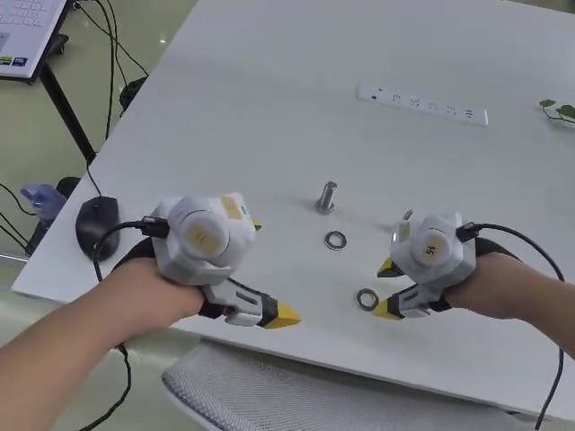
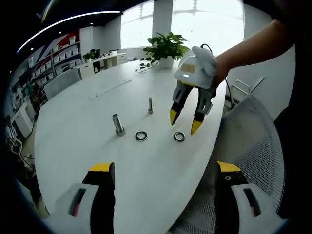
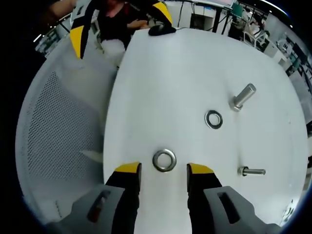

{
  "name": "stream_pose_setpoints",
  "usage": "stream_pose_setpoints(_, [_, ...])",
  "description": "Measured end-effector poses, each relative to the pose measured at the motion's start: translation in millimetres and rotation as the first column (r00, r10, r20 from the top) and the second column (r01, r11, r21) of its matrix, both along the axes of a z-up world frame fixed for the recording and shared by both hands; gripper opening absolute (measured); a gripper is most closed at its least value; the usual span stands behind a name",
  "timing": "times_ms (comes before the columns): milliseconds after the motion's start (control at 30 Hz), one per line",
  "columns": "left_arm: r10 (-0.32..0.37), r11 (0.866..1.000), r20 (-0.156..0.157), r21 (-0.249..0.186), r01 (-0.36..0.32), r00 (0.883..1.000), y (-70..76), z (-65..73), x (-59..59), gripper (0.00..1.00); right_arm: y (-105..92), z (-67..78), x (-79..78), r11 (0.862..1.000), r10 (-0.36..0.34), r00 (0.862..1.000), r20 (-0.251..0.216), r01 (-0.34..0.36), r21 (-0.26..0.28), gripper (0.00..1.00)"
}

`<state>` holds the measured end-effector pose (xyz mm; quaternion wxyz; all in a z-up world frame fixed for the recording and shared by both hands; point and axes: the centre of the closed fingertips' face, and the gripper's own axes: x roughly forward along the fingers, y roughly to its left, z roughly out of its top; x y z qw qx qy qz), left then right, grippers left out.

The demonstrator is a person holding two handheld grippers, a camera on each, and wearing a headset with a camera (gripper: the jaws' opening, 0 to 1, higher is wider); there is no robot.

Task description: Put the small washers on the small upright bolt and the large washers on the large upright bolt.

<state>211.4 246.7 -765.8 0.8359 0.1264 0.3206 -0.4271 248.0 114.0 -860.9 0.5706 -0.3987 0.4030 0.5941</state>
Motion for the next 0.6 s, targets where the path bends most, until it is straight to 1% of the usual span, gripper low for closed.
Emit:
stream_pose_setpoints(33, [0.001, 1.0, 0.001, -0.005, -0.001, 1.0, -1.0, 0.1, 0.0, 0.86, 0.2, -2.0, -0.7, 1.0, -0.002, 1.0, 0.0, 0.002, 0.001, 0.39])
stream_pose_setpoints(100, [0.0, 1.0, 0.006, -0.004, 0.0, 1.0, -3.1, -1.7, 0.5, 0.88, -0.5, -7.8, 1.6, 1.0, -0.006, 1.0, 0.019, 0.006, -0.001, 0.39])
stream_pose_setpoints(133, [-0.005, 1.0, 0.018, 0.007, 0.005, 1.0, -3.2, -2.5, 2.1, 0.9, -1.4, -11.1, 2.5, 1.0, -0.006, 1.0, 0.026, 0.007, -0.004, 0.39])
stream_pose_setpoints(167, [-0.006, 1.0, 0.021, 0.012, 0.006, 1.0, -3.3, -3.1, 2.8, 0.91, -1.6, -12.9, 2.3, 1.0, -0.01, 1.0, 0.023, 0.01, -0.002, 0.39])
stream_pose_setpoints(233, [-0.009, 1.0, 0.017, 0.01, 0.009, 1.0, -3.8, -4.2, 3.6, 0.92, -1.1, -14.3, 1.1, 1.0, -0.013, 1.0, 0.021, 0.013, 0.0, 0.39])
stream_pose_setpoints(333, [-0.004, 1.0, 0.027, 0.004, 0.004, 1.0, -4.5, -3.4, 7.0, 0.95, -1.6, -18.3, 0.1, 1.0, -0.008, 1.0, 0.022, 0.008, -0.007, 0.38])
stream_pose_setpoints(367, [0.009, 1.0, 0.047, 0.006, -0.009, 0.999, -3.5, -2.4, 10.9, 0.98, -1.3, -18.2, -0.2, 1.0, -0.009, 1.0, 0.023, 0.009, -0.007, 0.38])
stream_pose_setpoints(400, [0.02, 1.0, 0.072, 0.012, -0.021, 0.997, -1.9, -0.7, 15.1, 1.0, -0.2, -18.3, -0.5, 1.0, -0.008, 1.0, 0.027, 0.009, -0.006, 0.38])
stream_pose_setpoints(467, [0.018, 1.0, 0.056, 0.0, -0.018, 0.998, -3.6, -1.2, 13.4, 0.99, 2.3, -17.5, 0.4, 1.0, -0.008, 0.999, 0.031, 0.008, 0.0, 0.39])
stream_pose_setpoints(533, [0.023, 1.0, 0.059, -0.002, -0.023, 0.998, -3.1, -1.7, 15.1, 0.99, 4.6, -17.2, 0.8, 1.0, -0.009, 1.0, 0.029, 0.009, 0.0, 0.38])
stream_pose_setpoints(600, [0.021, 1.0, 0.059, -0.001, -0.021, 0.998, -2.8, -3.1, 15.9, 0.99, 4.2, -17.2, 0.2, 1.0, 0.009, 0.999, 0.031, -0.009, -0.014, 0.38])
